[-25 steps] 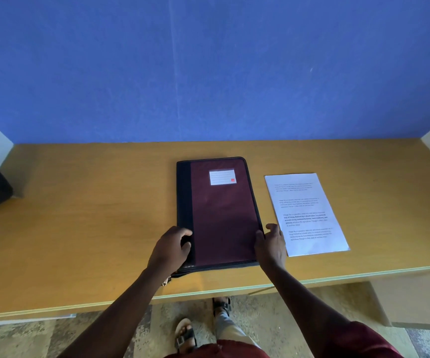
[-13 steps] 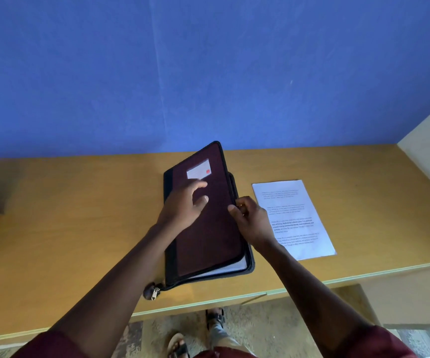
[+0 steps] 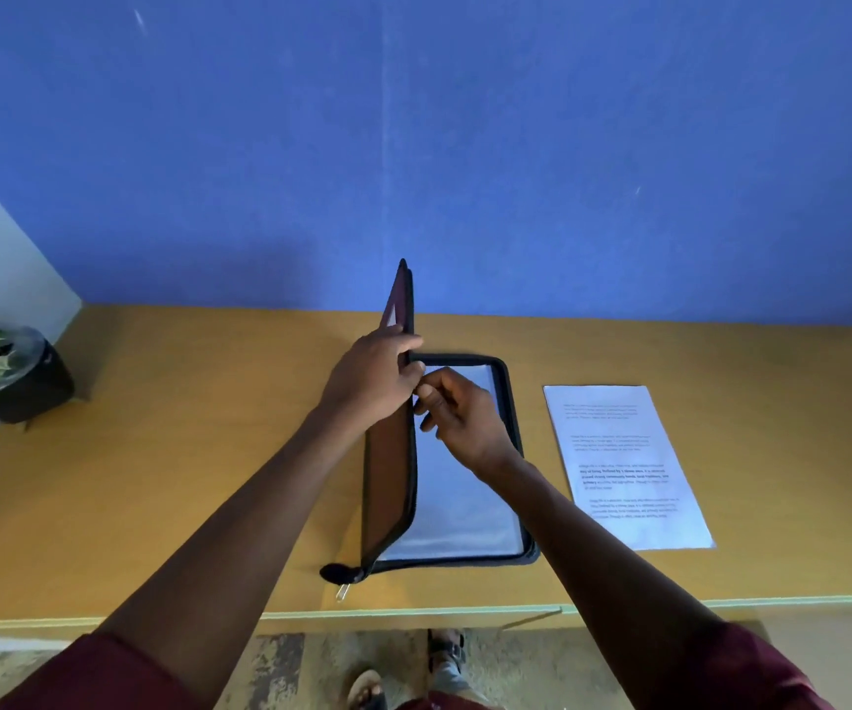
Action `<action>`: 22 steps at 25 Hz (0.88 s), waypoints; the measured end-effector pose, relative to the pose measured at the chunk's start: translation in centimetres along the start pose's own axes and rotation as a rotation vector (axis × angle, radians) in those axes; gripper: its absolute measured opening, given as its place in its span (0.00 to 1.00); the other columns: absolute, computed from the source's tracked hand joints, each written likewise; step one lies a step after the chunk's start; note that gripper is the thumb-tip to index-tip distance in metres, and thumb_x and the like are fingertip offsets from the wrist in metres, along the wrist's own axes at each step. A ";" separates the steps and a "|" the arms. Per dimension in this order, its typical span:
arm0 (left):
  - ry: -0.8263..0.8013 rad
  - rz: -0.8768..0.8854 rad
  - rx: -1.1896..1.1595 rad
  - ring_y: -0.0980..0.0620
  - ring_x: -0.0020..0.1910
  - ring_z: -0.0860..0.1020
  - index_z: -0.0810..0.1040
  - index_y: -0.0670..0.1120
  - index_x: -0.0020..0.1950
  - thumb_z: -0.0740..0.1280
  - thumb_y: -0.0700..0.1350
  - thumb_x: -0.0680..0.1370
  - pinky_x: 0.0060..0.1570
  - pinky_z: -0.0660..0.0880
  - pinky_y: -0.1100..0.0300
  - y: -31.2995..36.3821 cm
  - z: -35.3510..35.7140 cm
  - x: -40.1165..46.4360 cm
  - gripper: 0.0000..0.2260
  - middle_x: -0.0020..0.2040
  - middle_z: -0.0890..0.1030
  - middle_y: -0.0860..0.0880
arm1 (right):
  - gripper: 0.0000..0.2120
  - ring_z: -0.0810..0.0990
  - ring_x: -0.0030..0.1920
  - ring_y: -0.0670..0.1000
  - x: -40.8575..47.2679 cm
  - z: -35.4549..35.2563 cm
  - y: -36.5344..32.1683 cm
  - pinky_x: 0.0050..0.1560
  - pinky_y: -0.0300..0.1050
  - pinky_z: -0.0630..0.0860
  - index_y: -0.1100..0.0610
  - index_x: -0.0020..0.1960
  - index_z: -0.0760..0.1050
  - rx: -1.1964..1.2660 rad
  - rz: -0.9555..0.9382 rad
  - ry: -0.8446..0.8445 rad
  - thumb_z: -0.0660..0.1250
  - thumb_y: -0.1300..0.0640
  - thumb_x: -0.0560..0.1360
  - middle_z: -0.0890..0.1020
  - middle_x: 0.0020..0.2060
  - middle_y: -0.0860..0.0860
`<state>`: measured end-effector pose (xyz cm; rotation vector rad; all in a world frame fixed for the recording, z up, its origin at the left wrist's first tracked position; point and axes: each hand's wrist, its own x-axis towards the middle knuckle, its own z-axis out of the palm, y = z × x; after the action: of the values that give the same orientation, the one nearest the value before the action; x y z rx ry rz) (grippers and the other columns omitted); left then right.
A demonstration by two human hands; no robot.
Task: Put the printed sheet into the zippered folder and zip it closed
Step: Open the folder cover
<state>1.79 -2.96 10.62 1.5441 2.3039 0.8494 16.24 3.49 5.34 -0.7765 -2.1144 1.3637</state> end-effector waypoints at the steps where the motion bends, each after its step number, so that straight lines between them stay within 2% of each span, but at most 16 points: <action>1: 0.018 -0.015 0.015 0.49 0.65 0.76 0.77 0.47 0.68 0.65 0.47 0.80 0.58 0.73 0.57 -0.4 -0.6 -0.3 0.16 0.69 0.75 0.50 | 0.11 0.83 0.37 0.49 0.2 0.5 0.2 0.36 0.38 0.76 0.57 0.50 0.76 -0.010 0.009 0.003 0.62 0.50 0.82 0.83 0.39 0.50; 3: 0.037 -0.047 0.031 0.47 0.61 0.77 0.79 0.46 0.64 0.65 0.44 0.79 0.56 0.74 0.55 -1.2 -1.9 -0.8 0.13 0.66 0.78 0.49 | 0.08 0.82 0.39 0.49 0.4 1.1 1.1 0.40 0.44 0.79 0.55 0.49 0.77 -0.046 0.048 0.011 0.62 0.52 0.82 0.83 0.40 0.49; 4: 0.048 -0.065 0.038 0.46 0.54 0.78 0.80 0.44 0.57 0.65 0.42 0.79 0.53 0.74 0.56 -1.9 -2.5 -1.0 0.08 0.57 0.79 0.48 | 0.07 0.82 0.41 0.49 0.4 1.2 1.9 0.41 0.47 0.79 0.55 0.49 0.77 -0.079 0.076 0.006 0.63 0.54 0.81 0.83 0.41 0.49; 5: 0.055 -0.085 0.039 0.46 0.46 0.76 0.77 0.43 0.49 0.65 0.40 0.78 0.49 0.74 0.56 -2.7 -3.1 -1.3 0.03 0.49 0.74 0.49 | 0.05 0.83 0.43 0.50 0.4 1.2 2.9 0.42 0.47 0.78 0.55 0.50 0.77 -0.129 0.101 -0.003 0.63 0.55 0.80 0.83 0.43 0.49; 6: 0.069 -0.105 0.057 0.45 0.41 0.75 0.73 0.42 0.45 0.64 0.38 0.77 0.46 0.75 0.55 -3.6 -3.5 -1.5 0.02 0.46 0.70 0.50 | 0.05 0.83 0.46 0.51 0.2 1.2 4.1 0.44 0.46 0.78 0.56 0.52 0.77 -0.197 0.125 -0.016 0.64 0.56 0.80 0.83 0.46 0.50; 7: 0.093 -0.128 0.068 0.43 0.38 0.76 0.71 0.43 0.44 0.64 0.37 0.77 0.45 0.78 0.52 -4.4 -4.0 -1.8 0.04 0.45 0.69 0.49 | 0.08 0.83 0.50 0.52 0.0 1.0 5.3 0.48 0.46 0.78 0.58 0.55 0.77 -0.276 0.156 -0.034 0.65 0.56 0.79 0.83 0.50 0.52; 8: 0.098 -0.160 0.096 0.43 0.39 0.78 0.74 0.42 0.45 0.64 0.36 0.77 0.46 0.80 0.48 -5.3 -4.4 -2.1 0.03 0.46 0.73 0.45 | 0.11 0.82 0.55 0.54 -0.3 0.8 6.6 0.53 0.46 0.77 0.59 0.59 0.76 -0.354 0.194 -0.054 0.65 0.55 0.79 0.82 0.55 0.54; 9: 0.119 -0.183 0.118 0.42 0.44 0.80 0.78 0.40 0.52 0.64 0.36 0.78 0.49 0.80 0.46 -6.3 -4.7 -2.4 0.05 0.52 0.78 0.41 | 0.15 0.80 0.59 0.55 -0.6 0.7 7.8 0.58 0.47 0.76 0.60 0.63 0.75 -0.424 0.235 -0.077 0.66 0.54 0.79 0.81 0.60 0.55; 10: 0.125 -0.213 0.161 0.41 0.50 0.81 0.79 0.40 0.61 0.64 0.37 0.78 0.52 0.80 0.46 -7.3 -4.9 -2.7 0.12 0.60 0.79 0.41 | 0.18 0.77 0.63 0.56 -1.0 0.5 8.8 0.61 0.47 0.75 0.60 0.65 0.73 -0.486 0.271 -0.101 0.66 0.54 0.79 0.79 0.63 0.55; 12: 0.117 -0.283 0.235 0.41 0.58 0.78 0.74 0.41 0.70 0.64 0.41 0.79 0.53 0.79 0.47 -9.3 -5.1 -3.1 0.19 0.66 0.76 0.43 | 0.22 0.73 0.68 0.56 -1.8 0.3 10.4 0.64 0.48 0.73 0.59 0.70 0.70 -0.594 0.327 -0.144 0.66 0.53 0.78 0.75 0.68 0.56; 14: 0.090 -0.367 0.312 0.40 0.61 0.76 0.71 0.42 0.72 0.64 0.45 0.79 0.53 0.78 0.47 -11.3 -4.8 -3.6 0.21 0.69 0.73 0.43 | 0.26 0.70 0.71 0.55 -2.5 0.1 11.6 0.65 0.50 0.72 0.58 0.73 0.66 -0.678 0.372 -0.178 0.66 0.51 0.78 0.70 0.72 0.54; 18: -0.011 -0.515 0.368 0.38 0.67 0.72 0.62 0.43 0.76 0.65 0.49 0.79 0.56 0.76 0.45 -15.5 -3.5 -4.7 0.28 0.78 0.59 0.41 | 0.33 0.64 0.75 0.56 -3.7 0.1 13.2 0.69 0.53 0.70 0.57 0.77 0.60 -0.798 0.422 -0.290 0.68 0.50 0.76 0.60 0.78 0.53; 22: -0.130 -0.614 0.365 0.36 0.72 0.64 0.54 0.44 0.79 0.67 0.52 0.78 0.64 0.72 0.42 -19.2 -2.3 -5.8 0.35 0.80 0.51 0.41 | 0.31 0.68 0.71 0.56 -4.9 0.2 14.3 0.63 0.50 0.74 0.58 0.72 0.64 -0.847 0.398 -0.359 0.70 0.52 0.74 0.65 0.74 0.54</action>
<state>-11.61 -14.17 0.53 0.8513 2.6924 0.1759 22.30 4.76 -8.39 -1.4165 -2.9871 0.7557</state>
